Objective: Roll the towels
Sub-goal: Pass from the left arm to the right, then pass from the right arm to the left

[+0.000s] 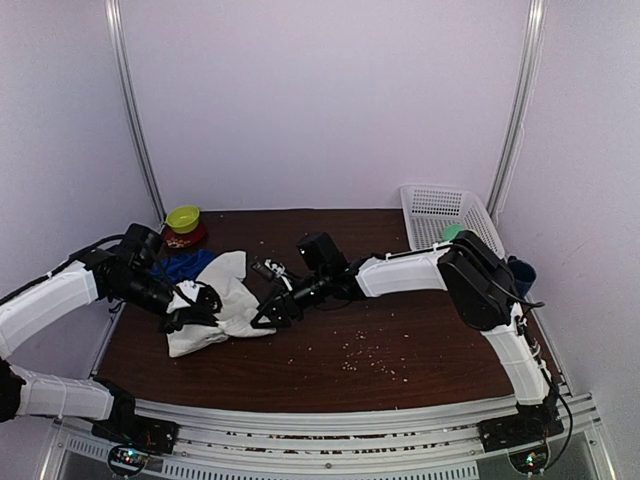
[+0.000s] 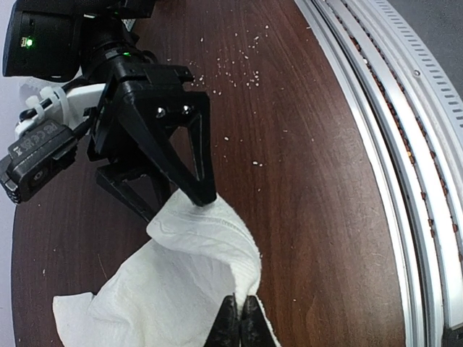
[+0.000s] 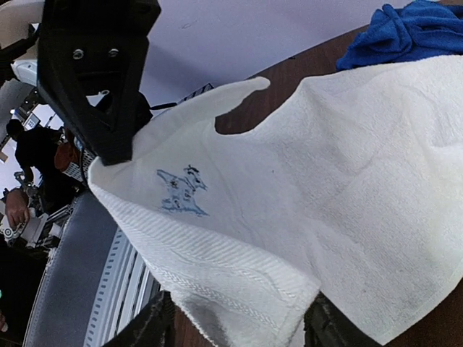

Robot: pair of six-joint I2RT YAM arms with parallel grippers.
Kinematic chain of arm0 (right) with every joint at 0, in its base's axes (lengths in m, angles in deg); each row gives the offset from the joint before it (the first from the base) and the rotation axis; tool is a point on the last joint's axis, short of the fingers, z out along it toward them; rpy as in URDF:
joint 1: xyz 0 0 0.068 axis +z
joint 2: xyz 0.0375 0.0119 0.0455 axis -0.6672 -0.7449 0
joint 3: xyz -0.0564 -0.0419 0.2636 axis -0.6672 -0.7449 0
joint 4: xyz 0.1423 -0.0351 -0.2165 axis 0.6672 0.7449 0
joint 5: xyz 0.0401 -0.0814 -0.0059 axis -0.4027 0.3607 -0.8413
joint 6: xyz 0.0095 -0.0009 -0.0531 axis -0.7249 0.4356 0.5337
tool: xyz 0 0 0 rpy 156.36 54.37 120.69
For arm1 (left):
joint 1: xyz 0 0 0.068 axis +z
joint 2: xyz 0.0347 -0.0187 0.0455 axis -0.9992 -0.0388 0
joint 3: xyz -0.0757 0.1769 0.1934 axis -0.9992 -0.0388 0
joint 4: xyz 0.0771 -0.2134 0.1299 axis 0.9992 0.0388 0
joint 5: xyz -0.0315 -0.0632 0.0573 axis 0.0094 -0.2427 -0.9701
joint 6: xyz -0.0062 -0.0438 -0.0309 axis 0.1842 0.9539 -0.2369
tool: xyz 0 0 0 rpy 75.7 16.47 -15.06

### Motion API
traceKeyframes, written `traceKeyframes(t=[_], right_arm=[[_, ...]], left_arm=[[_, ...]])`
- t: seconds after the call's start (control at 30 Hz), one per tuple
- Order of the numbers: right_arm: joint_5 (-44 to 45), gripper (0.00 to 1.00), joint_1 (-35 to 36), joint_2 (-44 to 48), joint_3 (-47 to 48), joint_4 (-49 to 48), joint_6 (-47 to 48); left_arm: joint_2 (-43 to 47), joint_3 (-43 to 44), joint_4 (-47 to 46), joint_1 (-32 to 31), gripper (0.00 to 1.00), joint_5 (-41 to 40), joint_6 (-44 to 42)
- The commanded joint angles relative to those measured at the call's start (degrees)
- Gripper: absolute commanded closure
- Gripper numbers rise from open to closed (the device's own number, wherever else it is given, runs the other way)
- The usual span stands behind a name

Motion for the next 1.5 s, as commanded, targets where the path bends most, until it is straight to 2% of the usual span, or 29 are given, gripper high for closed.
traceKeyframes(t=[0.0,0.07,0.1,0.13,0.27,0.4,0.43,0.47,0.57,0.63,0.7,0.8,0.9,1.07,1.2,1.47], right_arm=[[-5.04,0.5,-0.04,0.21,0.46,-5.11,-3.37],[-6.08,0.7,-0.07,0.2,0.25,-7.45,-5.67],[-6.13,0.95,-0.02,0.16,0.19,-8.36,-6.81],[-5.95,1.0,0.01,0.27,0.2,-9.11,-7.73],[-4.17,1.0,-0.2,1.95,-0.59,-9.97,-8.42],[3.83,1.0,-0.88,5.99,-2.06,-8.36,-7.34],[6.88,1.0,-1.27,7.81,-3.22,-8.95,-7.43],[9.98,1.0,-1.63,9.91,-4.85,-10.04,-7.81],[23.26,1.0,-2.86,17.04,-9.68,-11.95,-8.78],[36.25,1.0,-3.7,22.4,-12.44,-11.38,-8.51],[47.68,1.0,-4.18,27.44,-15.22,-10.54,-7.76],[61.14,1.0,-4.32,33.75,-17.86,-7.83,-6.49],[67.58,1.0,-4.25,36.87,-19.22,-4.44,-5.94],[71.39,1.0,-4.22,38.73,-22.52,-0.06,-6.27],[72.32,1.0,-4.08,40.97,-26.43,-0.12,-6.59],[74.75,1.0,-3.38,45.03,-29.84,1.29,-5.85]], left_arm=[[-0.26,-0.73,-1.97,-0.34,1.0,0.01,-0.28],[-0.22,-0.78,-2.43,-0.34,1.0,-0.47,0.23],[-0.09,-0.75,-2.83,-0.34,1.0,-0.74,0.64],[0.03,-0.7,-3.58,-0.34,1.0,-1.15,1.42],[1.51,-0.3,-7.32,-0.34,1.0,-2.42,4.04],[2.82,0.36,-14.0,-0.34,1.0,-4.79,9.35],[3.0,0.43,-16.82,-0.34,0.95,-6.24,11.57],[3.21,0.45,-19.57,-0.34,0.82,-8.09,13.69],[2.98,0.94,-28.62,-0.34,0.34,-14.57,19.74],[2.02,2.03,-33.33,-0.33,0.15,-20.24,24.88],[0.5,3.3,-36.85,-0.27,0.04,-26.52,28.51],[-3.25,4.7,-39.46,-0.16,0.02,-34.29,31.41],[-8.64,5.88,-40.68,-0.02,0.02,-40.97,33.71],[-19.38,8.44,-42.23,0.24,0.05,-53.87,36.04],[-26.25,9.23,-42.26,0.55,0.1,-58.03,36.24],[-36.93,6.87,-46.79,1.1,0.12,-69.3,34.66]])
